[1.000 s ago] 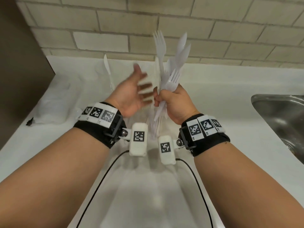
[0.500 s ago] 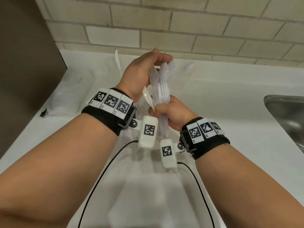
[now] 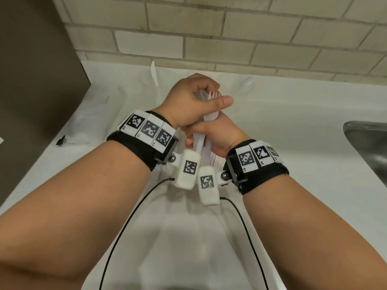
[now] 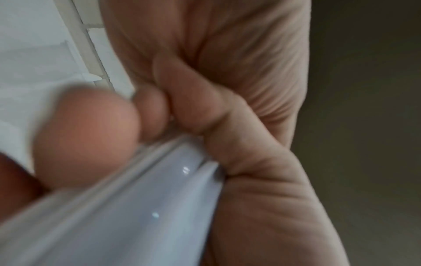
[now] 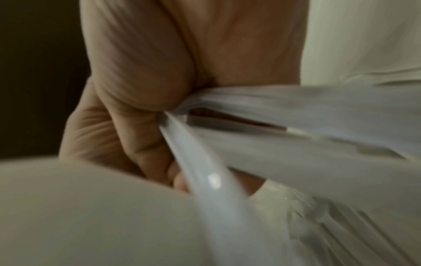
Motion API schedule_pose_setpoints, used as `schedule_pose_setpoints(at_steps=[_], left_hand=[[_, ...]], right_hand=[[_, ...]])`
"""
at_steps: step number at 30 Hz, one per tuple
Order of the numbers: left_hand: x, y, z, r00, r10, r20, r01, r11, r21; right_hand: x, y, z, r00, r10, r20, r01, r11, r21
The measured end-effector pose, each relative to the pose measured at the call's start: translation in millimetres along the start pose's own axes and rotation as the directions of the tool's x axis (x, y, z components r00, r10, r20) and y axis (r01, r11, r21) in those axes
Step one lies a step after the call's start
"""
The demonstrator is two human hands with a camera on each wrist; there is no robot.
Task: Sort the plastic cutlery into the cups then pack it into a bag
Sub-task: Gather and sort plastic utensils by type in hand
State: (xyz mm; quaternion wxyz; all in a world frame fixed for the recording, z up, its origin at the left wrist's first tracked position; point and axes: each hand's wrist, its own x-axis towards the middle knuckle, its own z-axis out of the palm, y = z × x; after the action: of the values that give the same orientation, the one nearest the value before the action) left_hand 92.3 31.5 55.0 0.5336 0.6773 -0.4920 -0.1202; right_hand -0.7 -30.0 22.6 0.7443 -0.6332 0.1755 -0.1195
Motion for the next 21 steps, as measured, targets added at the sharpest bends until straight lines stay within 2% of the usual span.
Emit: schedule_pose_setpoints(at_steps=[2, 4, 5, 7, 8, 10, 12, 14, 16, 17, 18, 19, 21], left_hand=[[-2, 0, 1, 0.999, -0.046, 0.023, 0.047, 0.998, -0.044], [-5, 1, -3, 0.993, -0.103, 0.050, 0.111, 0.969, -0.222], [-6, -1, -7, 0.990, -0.131, 0.057, 0.143, 0.923, -0.357], [-10, -5, -18, 0.968, -0.239, 0.074, 0.229, 0.727, -0.648], [-13, -8, -24, 0.947, -0.307, 0.097, 0.276, 0.618, -0.737], [-21, -16, -31, 0.888, -0.422, 0.180, 0.381, 0.460, -0.802], [-28, -27, -35, 0.815, -0.498, 0.298, 0.517, 0.391, -0.761], [-34, -37, -34, 0.721, -0.571, 0.393, 0.647, 0.351, -0.677], [-40, -44, -36, 0.637, -0.624, 0.453, 0.717, 0.263, -0.646], [-42, -46, -37, 0.624, -0.612, 0.487, 0.716, 0.197, -0.670], [-45, -46, -39, 0.632, -0.583, 0.511, 0.691, 0.123, -0.713], [-45, -46, -41, 0.657, -0.548, 0.518, 0.646, 0.056, -0.761], [-45, -42, -45, 0.718, -0.511, 0.473, 0.554, 0.009, -0.832]], right_hand=[[0, 1, 2, 1.000, -0.013, 0.002, 0.013, 1.000, -0.007], [-1, 3, 2, 1.000, -0.001, -0.012, 0.001, 1.000, -0.003], [-2, 2, 1, 1.000, 0.006, -0.028, -0.006, 1.000, 0.006], [-3, -6, -2, 0.998, -0.022, -0.052, 0.025, 0.997, 0.069], [-3, -13, -3, 0.997, -0.049, -0.062, 0.056, 0.991, 0.118], [-2, -28, 0, 0.988, -0.118, -0.100, 0.133, 0.977, 0.164], [2, -42, 7, 0.968, -0.212, -0.133, 0.232, 0.960, 0.160], [7, -51, 16, 0.947, -0.286, -0.148, 0.309, 0.937, 0.164], [13, -52, 25, 0.935, -0.329, -0.135, 0.350, 0.919, 0.181], [15, -50, 30, 0.933, -0.338, -0.125, 0.356, 0.916, 0.184], [18, -45, 34, 0.934, -0.338, -0.118, 0.355, 0.919, 0.171], [21, -38, 38, 0.936, -0.333, -0.113, 0.347, 0.928, 0.138], [25, -23, 46, 0.947, -0.308, -0.091, 0.315, 0.947, 0.068]])
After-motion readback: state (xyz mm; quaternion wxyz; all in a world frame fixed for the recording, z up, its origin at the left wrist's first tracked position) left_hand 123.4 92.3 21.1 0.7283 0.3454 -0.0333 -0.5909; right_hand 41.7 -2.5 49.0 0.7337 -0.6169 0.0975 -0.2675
